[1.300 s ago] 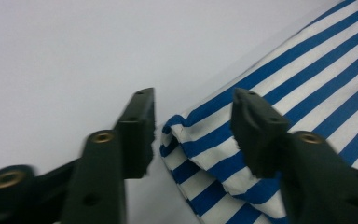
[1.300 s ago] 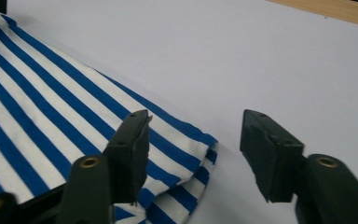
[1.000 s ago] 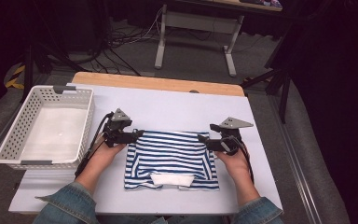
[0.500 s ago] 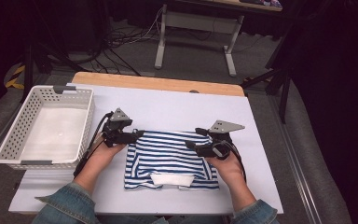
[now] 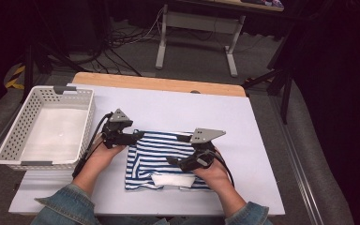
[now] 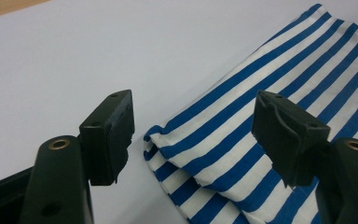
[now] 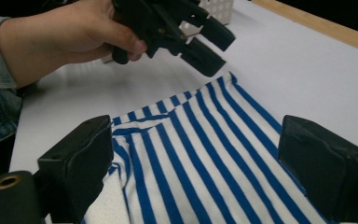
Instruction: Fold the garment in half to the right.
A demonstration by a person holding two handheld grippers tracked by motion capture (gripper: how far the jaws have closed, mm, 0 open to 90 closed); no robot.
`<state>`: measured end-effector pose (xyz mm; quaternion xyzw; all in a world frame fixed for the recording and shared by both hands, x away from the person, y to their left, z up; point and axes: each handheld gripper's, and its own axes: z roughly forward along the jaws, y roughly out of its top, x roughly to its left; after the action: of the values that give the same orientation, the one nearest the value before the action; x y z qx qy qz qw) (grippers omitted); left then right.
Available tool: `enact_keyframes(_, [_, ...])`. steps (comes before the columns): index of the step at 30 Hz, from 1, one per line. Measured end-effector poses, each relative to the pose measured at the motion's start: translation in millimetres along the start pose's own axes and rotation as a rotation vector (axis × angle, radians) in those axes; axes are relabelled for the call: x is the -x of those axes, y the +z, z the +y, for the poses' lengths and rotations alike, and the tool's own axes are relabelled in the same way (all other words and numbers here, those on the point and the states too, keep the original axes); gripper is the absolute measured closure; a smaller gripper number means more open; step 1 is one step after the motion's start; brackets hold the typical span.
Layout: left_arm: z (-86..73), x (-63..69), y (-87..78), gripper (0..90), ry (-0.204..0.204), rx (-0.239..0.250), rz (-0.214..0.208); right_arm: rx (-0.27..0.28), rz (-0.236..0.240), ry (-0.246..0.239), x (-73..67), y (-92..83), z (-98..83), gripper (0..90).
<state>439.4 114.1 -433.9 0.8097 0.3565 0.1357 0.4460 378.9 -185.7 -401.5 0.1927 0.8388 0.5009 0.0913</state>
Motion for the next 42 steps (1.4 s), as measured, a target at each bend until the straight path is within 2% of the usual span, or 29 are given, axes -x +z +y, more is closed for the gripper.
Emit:
enact_keyframes(4, [-0.2, 0.5, -0.3, 30.6, 0.005, -0.006, -0.004, -0.025, 0.034, -0.023, -10.0, 11.2, 0.6, 12.5])
enact_keyframes(9, [-0.7, -0.4, -0.2, 30.6, 0.005, -0.012, -0.003, -0.022, 0.072, -0.040, -19.4, 21.2, -0.1, 14.9])
enact_keyframes(15, [-2.2, -2.8, 2.1, 30.4, 0.002, -0.024, 0.000, -0.067, 0.105, -0.065, -31.2, 34.0, -1.3, 20.4])
enact_keyframes(17, [-2.6, -2.6, 3.3, 30.4, 0.000, -0.027, 0.009, -0.075, 0.113, -0.070, -34.4, 38.0, -1.9, 21.5])
enact_keyframes(22, [-3.3, -0.4, 6.0, 30.4, 0.024, -0.052, 0.041, -0.104, 0.140, -0.100, -43.8, 48.4, -4.2, 26.4])
enact_keyframes(24, [-3.7, -0.2, 6.9, 30.9, 0.028, -0.059, 0.043, -0.103, 0.164, -0.099, -47.4, 53.8, -6.6, 30.3])
enact_keyframes(28, [-5.0, -1.3, 10.1, 31.6, 0.027, -0.078, 0.044, -0.118, 0.181, -0.116, -53.8, 61.6, -8.1, 33.4])
enact_keyframes(34, [-6.8, -4.8, 13.1, 33.6, -0.004, -0.091, 0.034, -0.149, 0.199, -0.124, -61.9, 74.4, -11.0, 35.8])
enact_keyframes(36, [-7.4, -6.0, 13.6, 35.3, -0.005, -0.094, 0.034, -0.176, 0.202, -0.137, -63.8, 79.3, -12.7, 37.0])
enact_keyframes(40, [-9.1, -8.5, 15.7, 38.9, -0.007, -0.106, 0.030, -0.196, 0.209, -0.126, -64.9, 83.7, -14.8, 38.1])
enact_keyframes(42, [-10.9, -11.0, 18.0, 40.9, -0.030, -0.125, 0.025, -0.213, 0.214, -0.130, -66.3, 87.9, -16.6, 38.4])
